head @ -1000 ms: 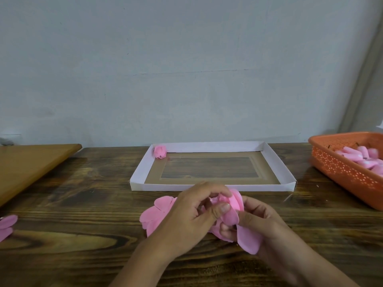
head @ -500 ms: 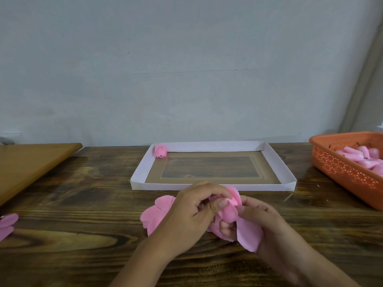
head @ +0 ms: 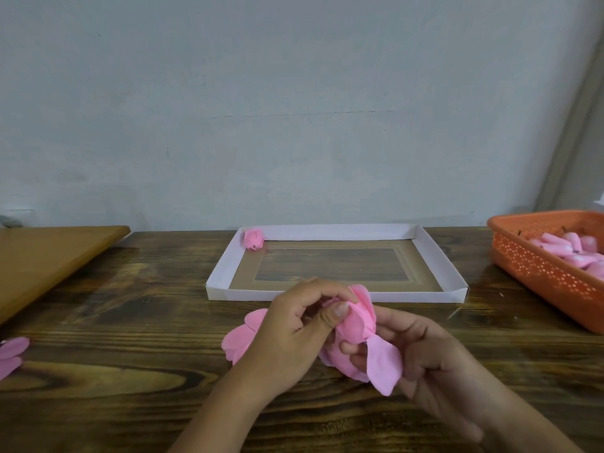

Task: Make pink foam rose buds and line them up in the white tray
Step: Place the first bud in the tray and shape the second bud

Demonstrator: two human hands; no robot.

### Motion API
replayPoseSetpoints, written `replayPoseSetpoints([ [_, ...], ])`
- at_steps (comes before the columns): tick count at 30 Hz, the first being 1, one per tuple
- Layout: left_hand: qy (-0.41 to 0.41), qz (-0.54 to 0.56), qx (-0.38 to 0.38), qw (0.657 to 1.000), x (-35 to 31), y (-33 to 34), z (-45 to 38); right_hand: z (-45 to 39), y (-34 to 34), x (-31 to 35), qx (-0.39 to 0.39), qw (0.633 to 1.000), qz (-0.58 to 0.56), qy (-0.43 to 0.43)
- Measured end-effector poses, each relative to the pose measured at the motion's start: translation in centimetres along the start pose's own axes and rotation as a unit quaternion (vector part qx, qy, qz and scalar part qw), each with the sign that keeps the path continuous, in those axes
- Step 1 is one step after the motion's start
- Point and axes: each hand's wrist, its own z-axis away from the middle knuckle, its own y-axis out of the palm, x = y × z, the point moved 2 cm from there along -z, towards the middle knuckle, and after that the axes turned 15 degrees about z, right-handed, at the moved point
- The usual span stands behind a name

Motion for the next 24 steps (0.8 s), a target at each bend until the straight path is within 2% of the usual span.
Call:
replayPoseSetpoints([
  [11, -0.021, 0.037, -0.008, 0.999, 0.0, 0.0, 0.1, 0.2, -1.1, -0.4, 0.047, 0.997, 0.065, 0.015],
  [24, 0.009, -0.025, -0.001, 1.0, -0.6, 0.3, 0.1, 0.2, 0.3, -0.1, -0.03, 0.991, 0.131, 0.004],
])
